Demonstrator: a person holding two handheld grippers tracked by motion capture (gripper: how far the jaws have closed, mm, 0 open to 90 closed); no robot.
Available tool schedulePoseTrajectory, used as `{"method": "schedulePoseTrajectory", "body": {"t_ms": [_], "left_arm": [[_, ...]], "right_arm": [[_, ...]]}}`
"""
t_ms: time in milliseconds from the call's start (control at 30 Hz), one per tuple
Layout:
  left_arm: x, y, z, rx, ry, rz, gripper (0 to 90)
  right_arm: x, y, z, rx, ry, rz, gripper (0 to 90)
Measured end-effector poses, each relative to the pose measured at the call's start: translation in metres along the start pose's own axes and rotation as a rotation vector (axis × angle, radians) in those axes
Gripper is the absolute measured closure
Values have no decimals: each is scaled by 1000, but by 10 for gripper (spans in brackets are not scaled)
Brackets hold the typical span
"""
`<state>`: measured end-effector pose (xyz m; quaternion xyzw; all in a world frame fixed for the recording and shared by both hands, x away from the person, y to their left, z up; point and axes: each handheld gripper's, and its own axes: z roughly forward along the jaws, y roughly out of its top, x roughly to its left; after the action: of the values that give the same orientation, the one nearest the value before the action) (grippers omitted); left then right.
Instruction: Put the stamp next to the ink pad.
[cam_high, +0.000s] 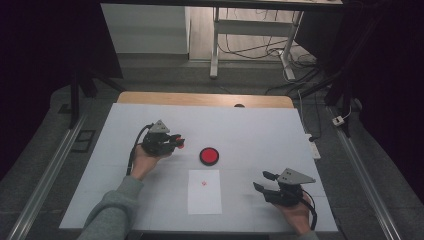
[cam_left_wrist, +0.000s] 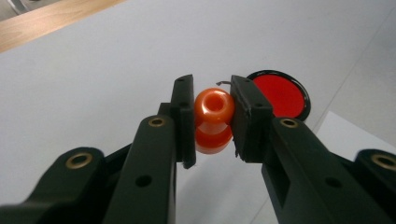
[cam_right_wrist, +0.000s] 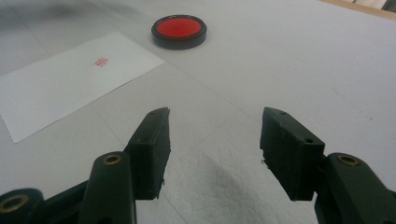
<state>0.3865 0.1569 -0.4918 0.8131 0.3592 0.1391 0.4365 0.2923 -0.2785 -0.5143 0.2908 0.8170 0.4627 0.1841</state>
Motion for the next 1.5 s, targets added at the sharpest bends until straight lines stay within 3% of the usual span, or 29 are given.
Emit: {"method": "schedulePoseTrajectory", "body": {"t_ms": [533,1067,1200,1500], "left_arm": [[-5,-4,39,66,2,46,719],[-10,-8,59,93,-24,57,712],[-11,-7,57,82,-21,59,630],[-9,-1,36,8,-30,-22,397]], "right_arm": [[3,0,2,11,-2,-5,420],[4,-1,2,22,-4,-10,419],[4,-1,3,24,-3,-10,419],[3,-1,0,18,-6,-8,417]]}}
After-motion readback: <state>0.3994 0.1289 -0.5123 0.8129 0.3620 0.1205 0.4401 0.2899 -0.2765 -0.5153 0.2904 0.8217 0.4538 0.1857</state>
